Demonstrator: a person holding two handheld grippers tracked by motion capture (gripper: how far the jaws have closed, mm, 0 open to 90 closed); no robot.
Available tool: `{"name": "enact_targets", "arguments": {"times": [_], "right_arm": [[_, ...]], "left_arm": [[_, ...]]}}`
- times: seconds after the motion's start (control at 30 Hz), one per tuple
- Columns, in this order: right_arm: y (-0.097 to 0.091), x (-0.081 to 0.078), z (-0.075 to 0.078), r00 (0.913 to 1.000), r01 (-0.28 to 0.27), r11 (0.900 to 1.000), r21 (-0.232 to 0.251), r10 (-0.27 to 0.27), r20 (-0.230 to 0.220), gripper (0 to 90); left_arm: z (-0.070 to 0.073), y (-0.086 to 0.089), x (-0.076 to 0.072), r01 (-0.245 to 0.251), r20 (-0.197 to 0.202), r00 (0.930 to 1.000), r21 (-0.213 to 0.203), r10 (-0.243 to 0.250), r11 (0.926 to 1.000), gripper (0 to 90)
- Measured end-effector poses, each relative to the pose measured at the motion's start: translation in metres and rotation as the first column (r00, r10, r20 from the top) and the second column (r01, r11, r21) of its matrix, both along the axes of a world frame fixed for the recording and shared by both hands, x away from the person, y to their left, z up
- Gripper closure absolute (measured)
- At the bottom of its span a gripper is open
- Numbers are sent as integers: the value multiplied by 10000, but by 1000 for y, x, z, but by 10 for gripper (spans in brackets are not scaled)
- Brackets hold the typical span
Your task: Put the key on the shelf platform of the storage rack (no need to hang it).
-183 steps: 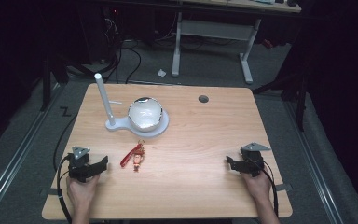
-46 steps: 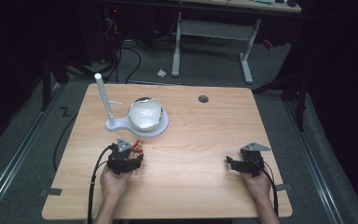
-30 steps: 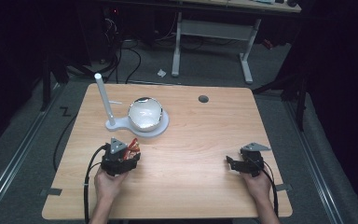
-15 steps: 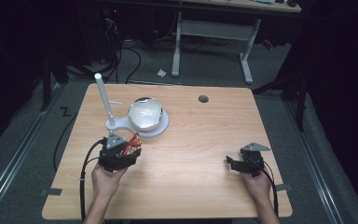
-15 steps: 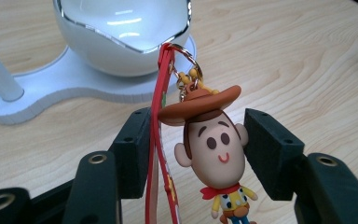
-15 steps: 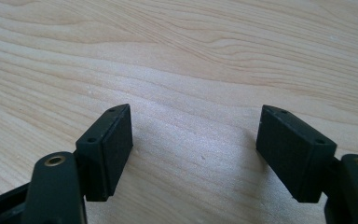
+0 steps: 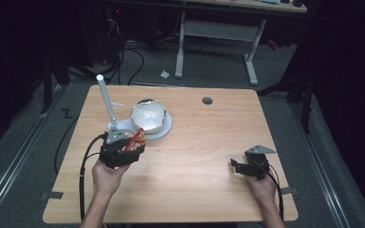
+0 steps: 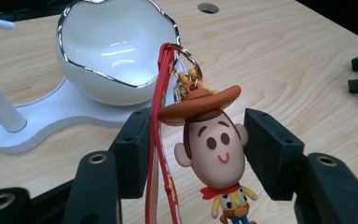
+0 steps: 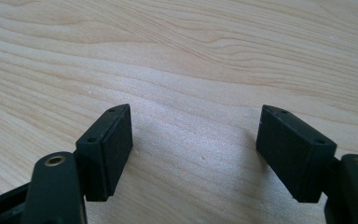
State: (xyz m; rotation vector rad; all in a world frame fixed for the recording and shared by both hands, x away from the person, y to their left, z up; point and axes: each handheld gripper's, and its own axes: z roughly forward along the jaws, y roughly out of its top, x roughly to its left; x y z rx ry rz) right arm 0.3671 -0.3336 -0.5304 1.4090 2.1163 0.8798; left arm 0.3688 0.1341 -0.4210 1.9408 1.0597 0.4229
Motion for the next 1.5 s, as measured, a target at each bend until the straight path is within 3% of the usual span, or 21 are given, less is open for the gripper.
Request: {"name": "enact_targets", "arguments": {"times": [0.3,0.63,0.87,1.27,1.5], "right_arm": [[0,0,0,10000,32,10000,12,-32,1,270],[0,0,0,10000,-1,10000,0,1,3,269],[0,0,0,10000,29,10000,11,-29,1,269],[0,0,0,10000,21,10000,11,-21,-12,270],[0,0,0,10000,-1,10000,-4,1,3,269]], "left_arm": [[12,0,7,172,0,9999,-229,-172,9996,448],[24,-6,20,484,-141,9987,19,-484,9988,449],[33,-12,32,681,-31,9977,151,-680,9976,449],[35,-16,53,812,-214,9964,-206,-816,9965,448],[36,-20,65,784,-328,9964,-11,-784,9969,448]]}}
